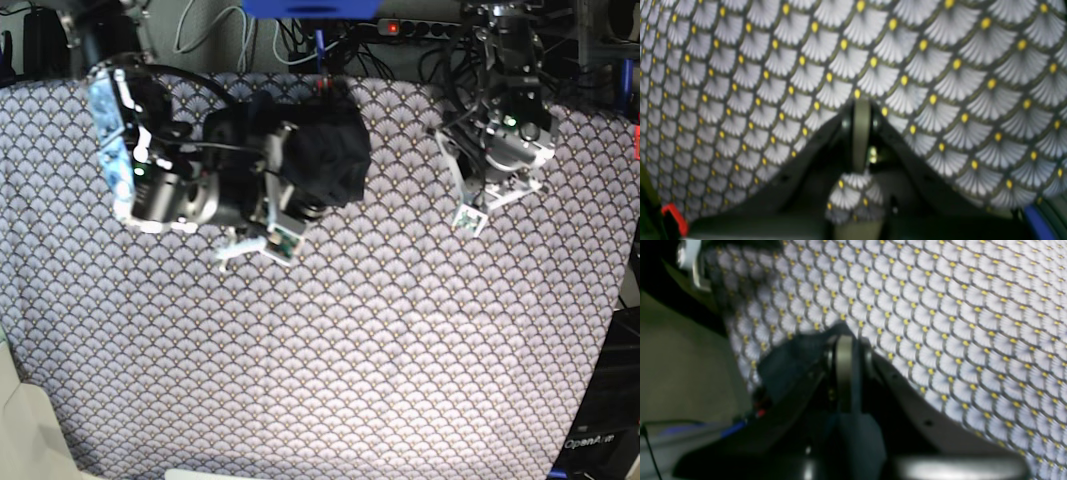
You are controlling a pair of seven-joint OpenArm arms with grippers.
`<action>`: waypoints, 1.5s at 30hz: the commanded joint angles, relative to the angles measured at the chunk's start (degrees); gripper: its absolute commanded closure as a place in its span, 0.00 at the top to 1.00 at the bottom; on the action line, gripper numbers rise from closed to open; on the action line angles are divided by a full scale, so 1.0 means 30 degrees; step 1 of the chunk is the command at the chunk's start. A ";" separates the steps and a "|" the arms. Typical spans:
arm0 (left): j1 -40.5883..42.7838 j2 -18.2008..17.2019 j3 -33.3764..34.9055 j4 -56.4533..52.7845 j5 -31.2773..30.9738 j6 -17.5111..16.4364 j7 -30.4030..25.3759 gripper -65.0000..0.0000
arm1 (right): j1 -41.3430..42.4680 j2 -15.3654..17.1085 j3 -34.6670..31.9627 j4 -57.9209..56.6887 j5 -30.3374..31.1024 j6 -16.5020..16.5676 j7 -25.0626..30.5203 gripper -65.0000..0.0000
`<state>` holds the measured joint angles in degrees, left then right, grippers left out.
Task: Fold the T-shirt properly
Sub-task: 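Fold the bundle's end over with the right gripper, then release, then grasp both sides of the black bundle with both grippers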
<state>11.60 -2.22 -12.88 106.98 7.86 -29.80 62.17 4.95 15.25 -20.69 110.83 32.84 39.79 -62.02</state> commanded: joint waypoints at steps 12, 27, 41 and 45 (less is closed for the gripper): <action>-0.0363 0.0783 0.0002 0.1894 -0.2018 -0.3399 -0.2482 0.00 | -0.1167 0.4164 0.2251 0.0934 0.0350 0.0070 0.1171 0.03; -0.2297 0.1604 0.0617 0.2421 -1.0487 -0.3399 -0.1339 0.00 | -0.3452 0.5424 0.7819 0.0787 0.0321 0.0070 0.1376 0.03; -0.1916 0.0197 0.4251 0.0047 -0.7352 -0.3399 0.0536 0.00 | -0.4888 0.5043 0.7907 0.0787 0.0321 0.0070 0.2431 0.03; -0.1946 0.0022 0.4280 -0.1535 -0.7322 -0.3399 0.0448 0.00 | -0.4888 0.5013 0.7907 0.0846 0.0321 0.0070 0.2431 0.03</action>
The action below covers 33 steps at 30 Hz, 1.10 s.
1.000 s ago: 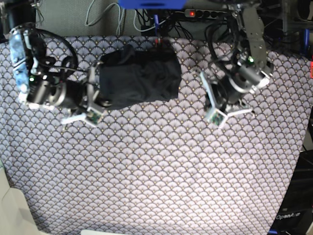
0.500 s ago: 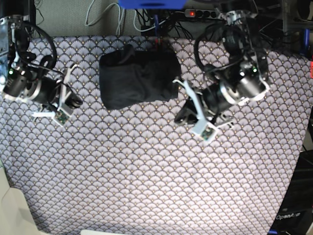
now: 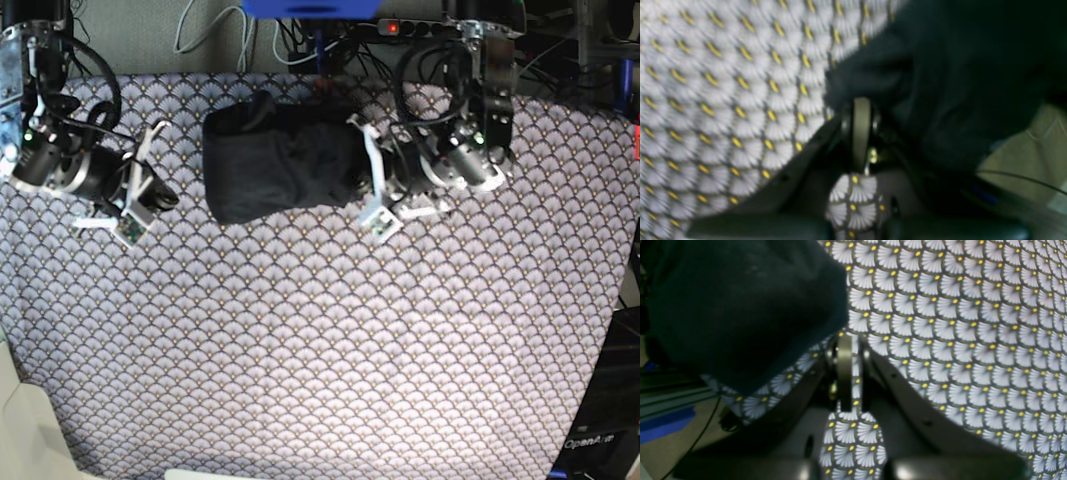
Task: Fold the T-shirt properly
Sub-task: 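Grasp both sides of the black bundle with both grippers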
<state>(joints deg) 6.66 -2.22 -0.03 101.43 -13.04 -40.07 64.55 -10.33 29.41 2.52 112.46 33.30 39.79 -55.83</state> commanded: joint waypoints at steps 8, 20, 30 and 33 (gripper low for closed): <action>-0.0328 0.0022 0.0026 -0.3084 -0.0357 0.0025 -0.2749 0.00 | 0.0204 -0.0382 0.0169 0.0387 0.0256 0.0070 0.0369 0.03; -0.1120 0.0109 0.1315 -0.5838 -0.0357 0.0025 -0.3599 0.00 | -0.0206 -0.2023 0.0052 0.0416 0.0256 0.0070 0.0340 0.03; -0.1090 0.0022 0.1315 -0.5868 -0.0357 0.0025 -0.3599 0.00 | -0.1730 -0.3019 0.0082 0.0563 0.0256 0.0070 0.1395 0.03; -0.1032 -0.0066 0.1286 -0.5750 -0.0357 0.0025 -0.3423 0.00 | -0.2316 -0.3078 0.0052 0.0475 0.0197 0.0070 0.2098 0.03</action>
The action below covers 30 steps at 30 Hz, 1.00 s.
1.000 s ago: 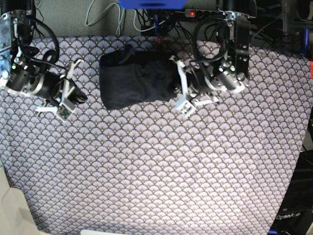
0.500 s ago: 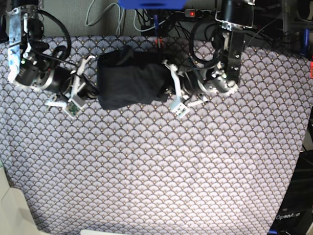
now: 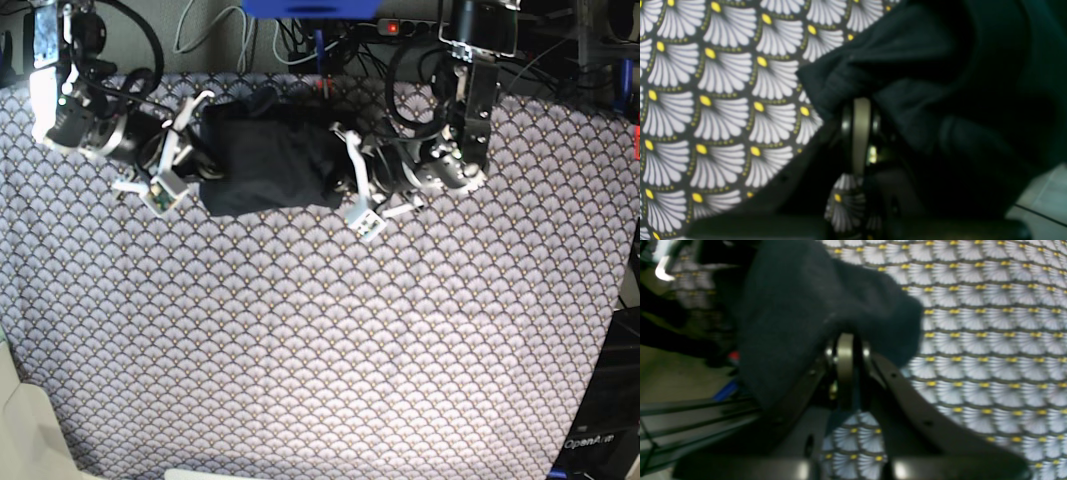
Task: Fold the T-shirt properly
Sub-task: 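Grasp both sides of the black bundle with both grippers, then squeeze the bundle between both grippers to square its sides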
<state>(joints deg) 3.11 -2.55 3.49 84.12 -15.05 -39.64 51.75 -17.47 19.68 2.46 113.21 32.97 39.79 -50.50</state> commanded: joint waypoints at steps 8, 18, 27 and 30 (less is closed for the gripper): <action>0.0207 -0.1364 0.0054 0.1602 0.0137 -0.0121 0.1110 0.00 | -0.0314 0.0282 -0.0014 -0.0329 0.0248 0.0070 0.1288 0.03; 0.0031 -0.1891 -0.2525 0.6232 0.0078 -0.0121 0.4392 0.00 | -0.0080 0.0047 -0.0014 -0.0681 -0.2419 0.0070 0.1932 0.03; -0.1668 0.0160 -0.2525 0.7873 -0.4112 -0.0121 0.6971 0.00 | -0.0051 0.0018 -0.0014 -0.0681 -0.2419 0.0070 0.1932 0.03; -0.1639 0.1069 -0.2437 0.7873 -0.4288 -0.0121 0.7030 0.00 | -0.0051 0.0018 -0.0014 -0.0681 -0.2448 0.0070 0.1932 0.03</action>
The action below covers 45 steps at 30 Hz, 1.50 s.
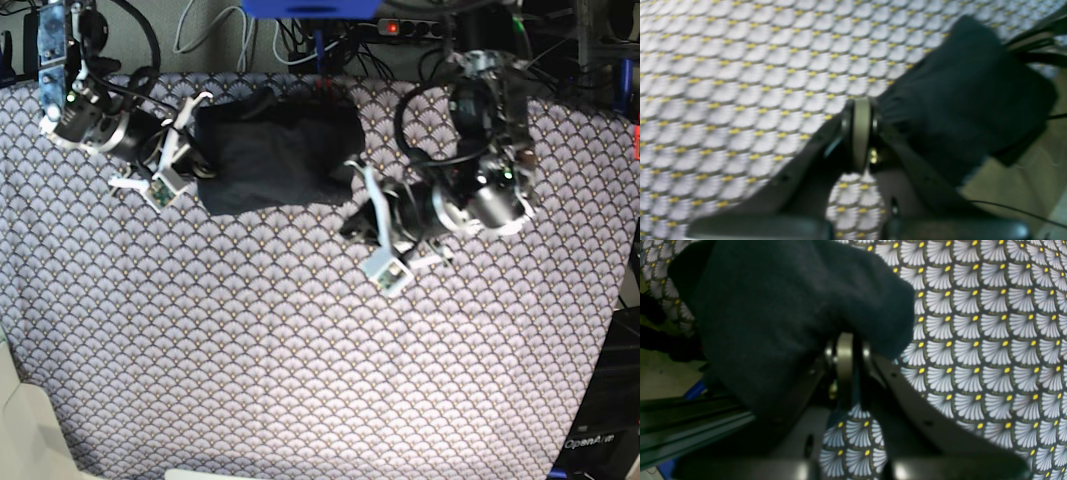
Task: Fold the T-shirt properly
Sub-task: 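Squeeze the bundle between both grippers to square its sides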
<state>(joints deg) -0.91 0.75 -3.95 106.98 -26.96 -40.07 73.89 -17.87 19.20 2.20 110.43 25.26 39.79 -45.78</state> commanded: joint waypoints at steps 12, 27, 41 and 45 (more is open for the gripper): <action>0.0874 -0.1116 0.2707 -0.2766 -0.0317 0.0025 -0.2402 0.00 | 0.0110 0.0178 0.0074 0.0244 0.0124 0.0070 0.0329 0.03; 0.1020 -0.1761 0.3967 -0.8949 -0.0288 0.0025 -0.6592 0.00 | 0.0344 0.0296 0.0162 0.0391 0.0153 0.0070 0.0271 0.03; 0.0991 -0.2171 0.4202 -0.9506 0.0328 0.0025 -0.6827 0.00 | 0.0139 0.0589 0.0132 0.1534 0.0241 0.0070 0.0329 0.03; 0.0991 -0.2200 0.4202 -0.9506 0.0328 0.0025 -0.6827 0.00 | 0.0256 0.0178 0.0103 0.1592 0.0915 0.0070 0.0329 0.03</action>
<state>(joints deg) 2.02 -5.69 8.36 78.41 -28.36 -40.18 50.92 -17.76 19.09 2.28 113.99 26.81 39.79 -46.39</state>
